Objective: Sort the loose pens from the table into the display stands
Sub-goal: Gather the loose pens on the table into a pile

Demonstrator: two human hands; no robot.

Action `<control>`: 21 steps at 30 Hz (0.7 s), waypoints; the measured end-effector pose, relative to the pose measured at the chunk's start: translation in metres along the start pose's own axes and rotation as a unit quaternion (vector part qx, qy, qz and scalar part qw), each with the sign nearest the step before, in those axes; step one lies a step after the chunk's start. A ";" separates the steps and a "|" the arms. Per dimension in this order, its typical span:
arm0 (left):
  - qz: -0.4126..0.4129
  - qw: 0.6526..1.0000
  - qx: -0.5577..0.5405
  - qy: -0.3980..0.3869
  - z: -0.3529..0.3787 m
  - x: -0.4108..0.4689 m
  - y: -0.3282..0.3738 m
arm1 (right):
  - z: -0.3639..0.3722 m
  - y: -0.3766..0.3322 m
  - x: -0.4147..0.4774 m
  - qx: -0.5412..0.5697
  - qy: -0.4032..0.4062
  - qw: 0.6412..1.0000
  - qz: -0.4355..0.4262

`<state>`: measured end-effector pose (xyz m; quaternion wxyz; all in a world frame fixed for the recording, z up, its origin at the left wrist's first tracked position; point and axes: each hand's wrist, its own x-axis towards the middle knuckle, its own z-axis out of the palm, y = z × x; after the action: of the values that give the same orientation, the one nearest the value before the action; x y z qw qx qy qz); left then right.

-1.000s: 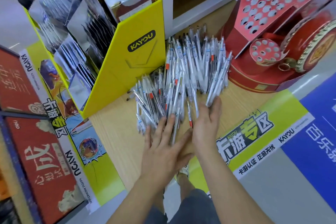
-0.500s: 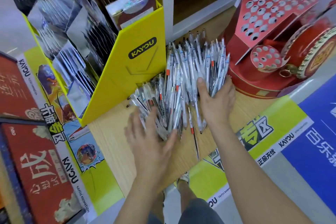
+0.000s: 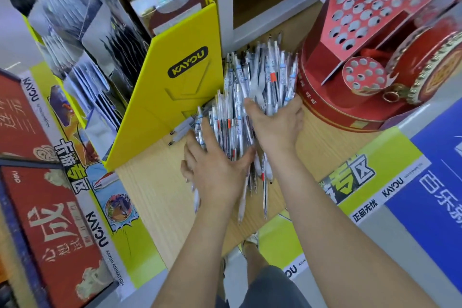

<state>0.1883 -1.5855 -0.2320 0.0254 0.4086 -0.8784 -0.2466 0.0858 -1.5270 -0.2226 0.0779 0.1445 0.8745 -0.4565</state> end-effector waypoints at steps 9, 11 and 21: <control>0.073 0.997 0.033 -0.006 -0.029 0.001 -0.013 | -0.008 0.001 -0.001 0.084 -0.054 0.994 0.051; 0.172 0.980 0.085 0.059 -0.035 -0.018 -0.019 | -0.007 0.001 -0.001 0.088 -0.054 0.993 0.051; 0.380 0.915 0.132 -0.041 0.008 -0.062 -0.011 | -0.006 0.000 -0.001 0.073 -0.064 0.994 0.051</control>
<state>0.2351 -1.5427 -0.2337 0.0269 0.0333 -0.9922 -0.1168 0.0869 -1.5224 -0.2184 0.1458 0.1653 0.8233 -0.5231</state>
